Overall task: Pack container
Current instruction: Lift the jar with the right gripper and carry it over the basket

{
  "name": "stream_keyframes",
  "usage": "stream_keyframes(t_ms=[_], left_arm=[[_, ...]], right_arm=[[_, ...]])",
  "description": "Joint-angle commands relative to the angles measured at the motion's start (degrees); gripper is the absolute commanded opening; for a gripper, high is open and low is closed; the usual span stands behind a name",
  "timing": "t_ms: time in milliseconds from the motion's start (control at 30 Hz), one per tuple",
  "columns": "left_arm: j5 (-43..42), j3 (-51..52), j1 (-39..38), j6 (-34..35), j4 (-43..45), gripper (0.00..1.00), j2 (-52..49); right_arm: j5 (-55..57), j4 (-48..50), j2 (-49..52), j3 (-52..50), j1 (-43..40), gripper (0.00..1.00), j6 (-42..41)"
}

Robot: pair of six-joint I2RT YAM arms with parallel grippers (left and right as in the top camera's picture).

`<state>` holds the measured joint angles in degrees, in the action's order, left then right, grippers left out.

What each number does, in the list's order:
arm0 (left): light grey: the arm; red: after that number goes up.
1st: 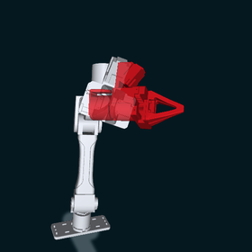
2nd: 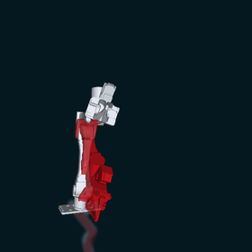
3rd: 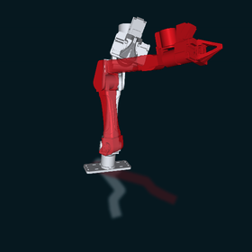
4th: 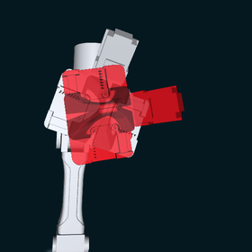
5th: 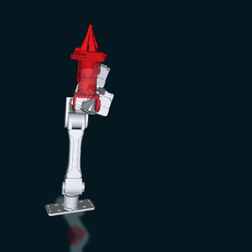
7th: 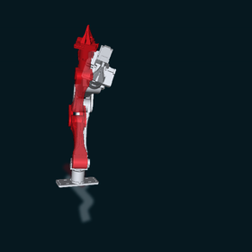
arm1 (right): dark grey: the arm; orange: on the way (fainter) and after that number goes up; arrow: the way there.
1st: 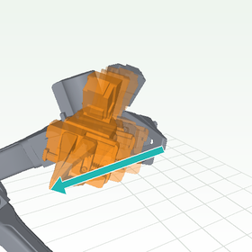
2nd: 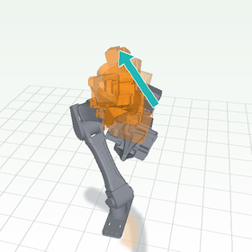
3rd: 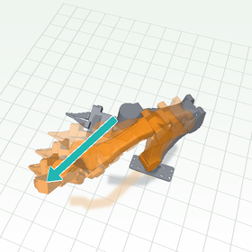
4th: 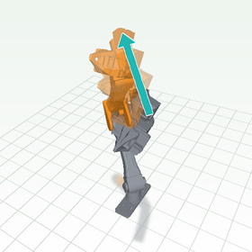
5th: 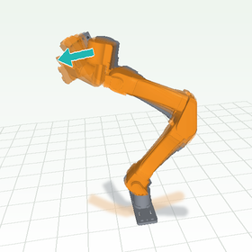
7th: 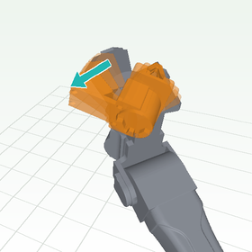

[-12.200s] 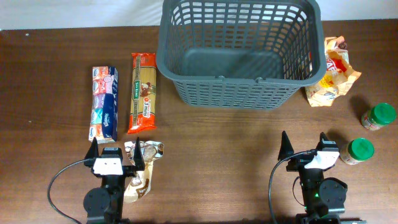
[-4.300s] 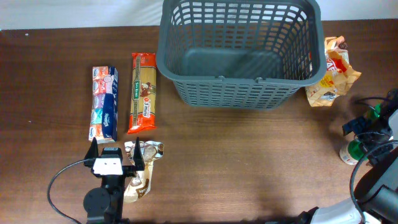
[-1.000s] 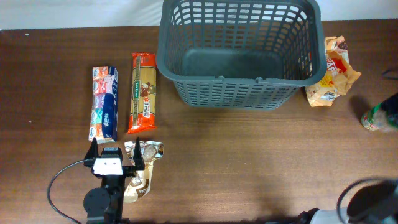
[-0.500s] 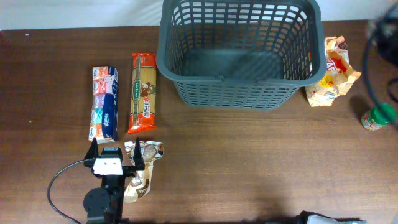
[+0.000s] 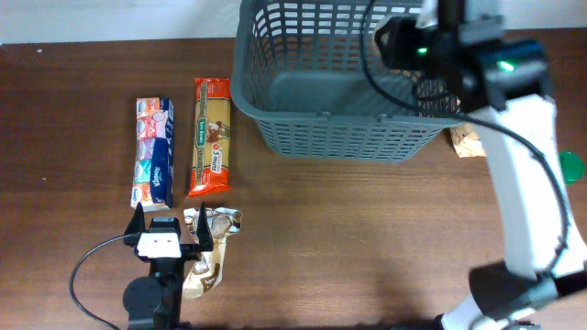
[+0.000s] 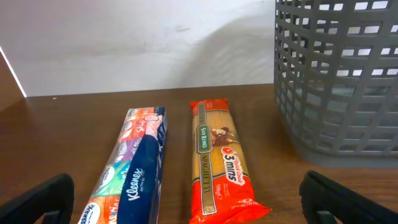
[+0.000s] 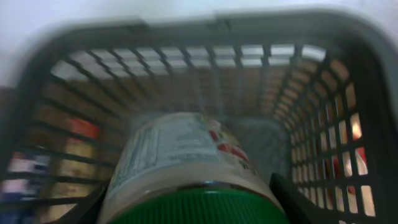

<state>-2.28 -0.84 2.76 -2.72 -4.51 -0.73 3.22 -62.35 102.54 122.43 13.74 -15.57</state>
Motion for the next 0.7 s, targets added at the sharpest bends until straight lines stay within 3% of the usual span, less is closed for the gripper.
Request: stream_keyframes(t_ms=[0, 667], left_arm=[[0.4, 0.3, 0.3, 0.6, -0.1, 0.99, 0.4], [0.4, 0.3, 0.3, 0.6, -0.1, 0.99, 0.4]], right_arm=[[6.3, -1.4, 3.8, 0.7, -0.3, 0.04, 1.7], [3.1, -7.9, 23.7, 0.7, -1.4, 0.05, 3.6]])
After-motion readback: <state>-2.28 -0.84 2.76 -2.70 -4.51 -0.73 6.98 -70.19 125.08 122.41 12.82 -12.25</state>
